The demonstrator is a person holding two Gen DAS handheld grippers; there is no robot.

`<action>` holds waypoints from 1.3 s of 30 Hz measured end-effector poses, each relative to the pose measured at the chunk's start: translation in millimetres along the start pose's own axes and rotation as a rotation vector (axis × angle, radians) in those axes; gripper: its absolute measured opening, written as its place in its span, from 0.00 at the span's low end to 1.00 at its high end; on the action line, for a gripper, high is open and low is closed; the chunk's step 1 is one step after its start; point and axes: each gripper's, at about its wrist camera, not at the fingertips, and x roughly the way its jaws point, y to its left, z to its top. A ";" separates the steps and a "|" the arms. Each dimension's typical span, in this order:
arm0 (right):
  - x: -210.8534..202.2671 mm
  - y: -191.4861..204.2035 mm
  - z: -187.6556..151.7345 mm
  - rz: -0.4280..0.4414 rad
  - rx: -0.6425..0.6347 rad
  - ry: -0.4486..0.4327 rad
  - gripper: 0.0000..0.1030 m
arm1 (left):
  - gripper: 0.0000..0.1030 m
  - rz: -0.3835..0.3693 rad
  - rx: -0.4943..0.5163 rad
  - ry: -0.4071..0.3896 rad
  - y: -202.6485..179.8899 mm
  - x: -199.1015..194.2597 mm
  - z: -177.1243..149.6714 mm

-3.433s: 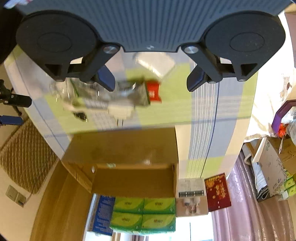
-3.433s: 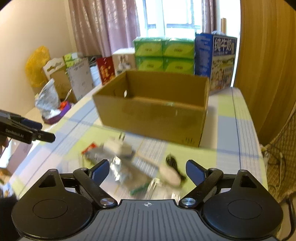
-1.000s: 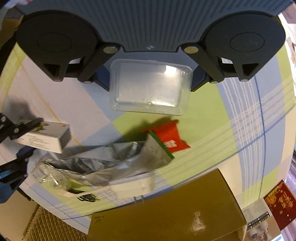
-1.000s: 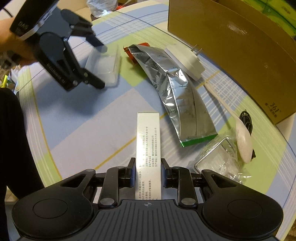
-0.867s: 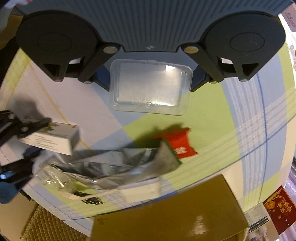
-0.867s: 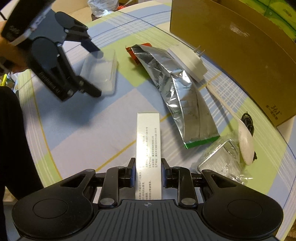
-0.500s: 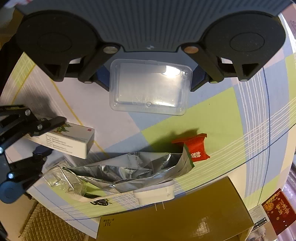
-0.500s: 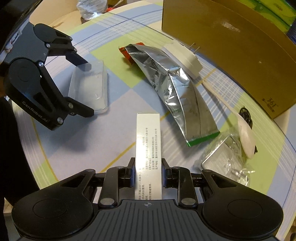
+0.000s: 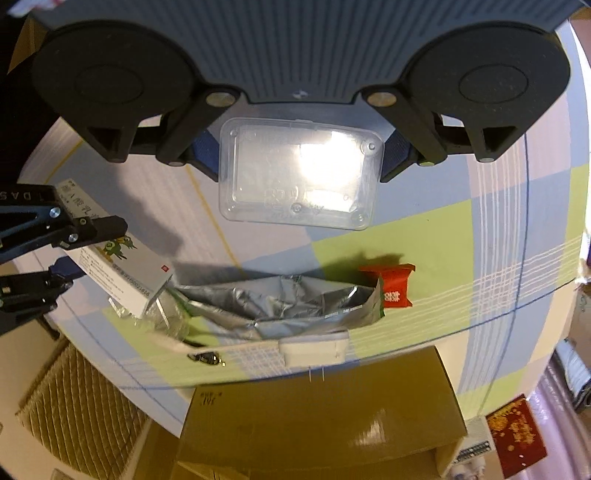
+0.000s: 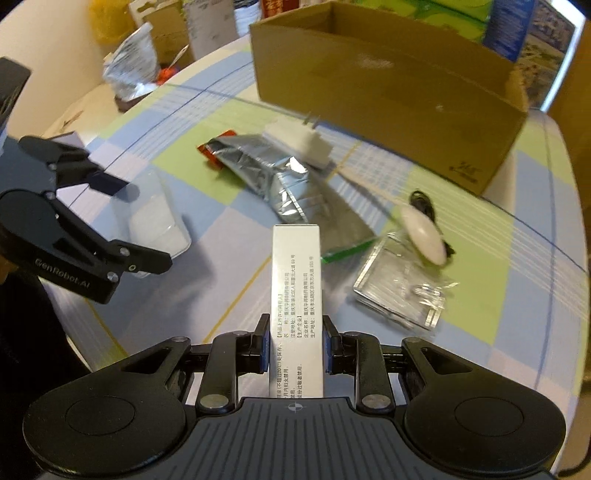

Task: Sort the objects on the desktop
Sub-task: 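Lift the container and white box and carry them toward the cardboard box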

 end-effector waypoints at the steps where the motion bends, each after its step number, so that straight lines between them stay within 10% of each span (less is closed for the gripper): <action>1: -1.9 0.4 0.1 -0.006 0.009 -0.004 0.22 | 0.81 0.001 -0.012 -0.006 -1.2 -3.5 0.2; 39: -58.3 -13.0 16.1 -0.053 0.106 -0.116 0.22 | 0.81 0.016 -0.081 -0.067 -26.2 -43.1 18.0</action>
